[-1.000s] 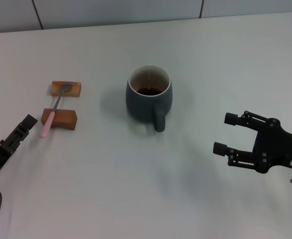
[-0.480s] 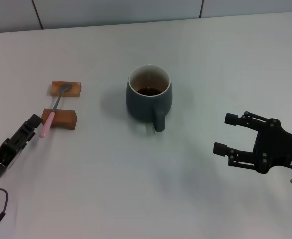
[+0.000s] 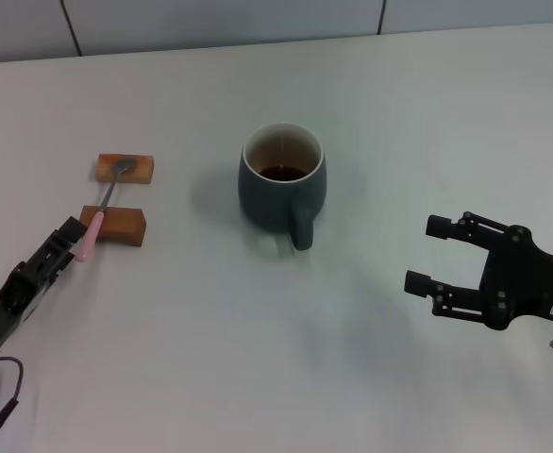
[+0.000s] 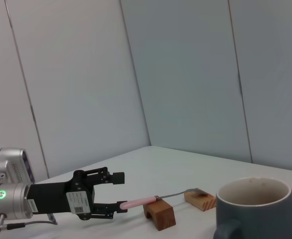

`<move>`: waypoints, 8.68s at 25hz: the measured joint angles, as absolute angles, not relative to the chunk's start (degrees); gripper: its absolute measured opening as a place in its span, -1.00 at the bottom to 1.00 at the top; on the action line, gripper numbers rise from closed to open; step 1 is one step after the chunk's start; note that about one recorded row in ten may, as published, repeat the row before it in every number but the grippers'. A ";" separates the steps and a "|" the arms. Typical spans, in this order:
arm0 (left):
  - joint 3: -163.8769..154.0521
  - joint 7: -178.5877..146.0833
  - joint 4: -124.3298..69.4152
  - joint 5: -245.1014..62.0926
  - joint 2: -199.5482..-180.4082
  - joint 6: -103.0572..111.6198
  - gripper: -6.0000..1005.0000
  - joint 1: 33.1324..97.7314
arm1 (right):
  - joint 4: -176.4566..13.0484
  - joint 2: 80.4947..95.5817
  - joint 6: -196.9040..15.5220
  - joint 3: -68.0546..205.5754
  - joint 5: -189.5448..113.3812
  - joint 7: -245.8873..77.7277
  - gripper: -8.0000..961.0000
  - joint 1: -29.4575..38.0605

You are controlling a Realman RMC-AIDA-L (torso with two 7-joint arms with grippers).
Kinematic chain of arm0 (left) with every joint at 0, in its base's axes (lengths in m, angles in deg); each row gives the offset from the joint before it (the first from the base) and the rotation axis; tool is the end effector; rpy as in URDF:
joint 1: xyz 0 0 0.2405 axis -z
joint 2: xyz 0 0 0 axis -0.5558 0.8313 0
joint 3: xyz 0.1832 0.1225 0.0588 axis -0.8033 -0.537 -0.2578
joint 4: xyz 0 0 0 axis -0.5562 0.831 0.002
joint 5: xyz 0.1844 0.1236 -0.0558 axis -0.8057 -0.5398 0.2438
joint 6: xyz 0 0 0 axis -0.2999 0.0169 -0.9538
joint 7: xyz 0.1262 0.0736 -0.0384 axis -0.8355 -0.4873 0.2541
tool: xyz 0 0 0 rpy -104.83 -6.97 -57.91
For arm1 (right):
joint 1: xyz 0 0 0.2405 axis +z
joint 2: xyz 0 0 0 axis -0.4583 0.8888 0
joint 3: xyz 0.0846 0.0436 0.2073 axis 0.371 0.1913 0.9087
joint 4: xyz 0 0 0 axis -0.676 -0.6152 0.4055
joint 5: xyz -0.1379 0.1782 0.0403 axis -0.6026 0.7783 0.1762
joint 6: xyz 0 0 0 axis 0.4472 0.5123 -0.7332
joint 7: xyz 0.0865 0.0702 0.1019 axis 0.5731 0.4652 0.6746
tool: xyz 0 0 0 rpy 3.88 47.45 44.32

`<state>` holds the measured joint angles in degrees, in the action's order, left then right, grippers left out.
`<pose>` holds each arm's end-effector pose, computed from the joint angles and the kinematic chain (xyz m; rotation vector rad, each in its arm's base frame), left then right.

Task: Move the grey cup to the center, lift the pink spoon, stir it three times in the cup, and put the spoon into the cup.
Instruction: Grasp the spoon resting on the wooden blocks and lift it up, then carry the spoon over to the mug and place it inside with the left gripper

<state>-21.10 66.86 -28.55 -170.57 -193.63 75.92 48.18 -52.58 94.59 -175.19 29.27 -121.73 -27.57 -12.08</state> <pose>-0.3529 0.2336 -0.0386 -1.5532 -1.6790 -1.3112 0.2932 0.2621 -0.0026 -2.5735 0.4946 0.8891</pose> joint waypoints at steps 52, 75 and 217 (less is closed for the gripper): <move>-20.26 73.50 -32.69 -170.52 -193.70 71.80 0.54 51.34 | -52.58 94.59 -175.19 29.27 -122.43 -27.56 0.72 -12.07; -19.65 74.42 -32.69 -170.73 -193.61 71.35 0.03 51.71 | -52.58 94.60 -175.19 29.27 -122.60 -27.56 0.72 -12.16; -58.08 97.74 45.11 -235.71 -193.58 104.05 -0.73 95.25 | -51.22 94.24 -175.65 29.87 -123.22 -25.55 0.72 -12.68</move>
<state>-58.08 97.74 45.11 -235.71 -193.58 104.05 95.25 -51.22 94.24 -175.65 29.87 -123.22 -25.55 -12.68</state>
